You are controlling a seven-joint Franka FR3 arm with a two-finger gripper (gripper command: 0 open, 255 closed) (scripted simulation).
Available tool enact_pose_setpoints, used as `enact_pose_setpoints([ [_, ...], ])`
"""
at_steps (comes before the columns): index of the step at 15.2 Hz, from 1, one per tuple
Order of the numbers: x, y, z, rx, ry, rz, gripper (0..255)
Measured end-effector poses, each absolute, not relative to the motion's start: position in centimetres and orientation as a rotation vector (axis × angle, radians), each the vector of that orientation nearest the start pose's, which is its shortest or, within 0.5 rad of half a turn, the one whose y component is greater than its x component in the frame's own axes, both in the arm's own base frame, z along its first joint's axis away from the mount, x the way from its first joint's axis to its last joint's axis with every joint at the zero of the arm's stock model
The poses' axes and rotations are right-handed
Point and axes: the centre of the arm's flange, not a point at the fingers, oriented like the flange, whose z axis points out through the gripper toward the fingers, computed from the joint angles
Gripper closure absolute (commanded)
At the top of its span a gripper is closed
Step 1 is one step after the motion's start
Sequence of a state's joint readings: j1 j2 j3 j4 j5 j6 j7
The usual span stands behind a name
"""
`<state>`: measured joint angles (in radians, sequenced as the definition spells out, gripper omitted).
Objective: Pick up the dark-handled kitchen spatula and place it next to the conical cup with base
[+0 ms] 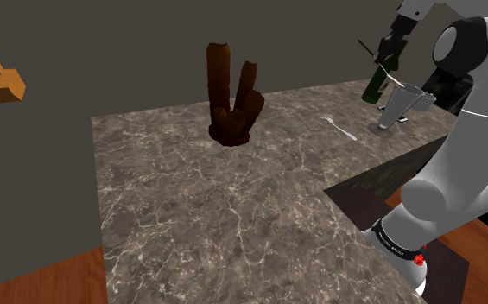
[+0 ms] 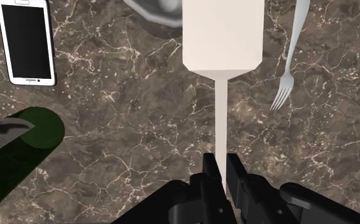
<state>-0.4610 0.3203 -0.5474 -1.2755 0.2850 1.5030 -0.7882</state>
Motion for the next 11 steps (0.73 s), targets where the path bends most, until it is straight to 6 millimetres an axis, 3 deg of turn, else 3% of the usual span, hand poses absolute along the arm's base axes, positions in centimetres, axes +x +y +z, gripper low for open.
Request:
enact_pose_setpoints([
  [11, 41.0, -48.4, 53.0, -3.013, 0.285, -0.094, 255],
])
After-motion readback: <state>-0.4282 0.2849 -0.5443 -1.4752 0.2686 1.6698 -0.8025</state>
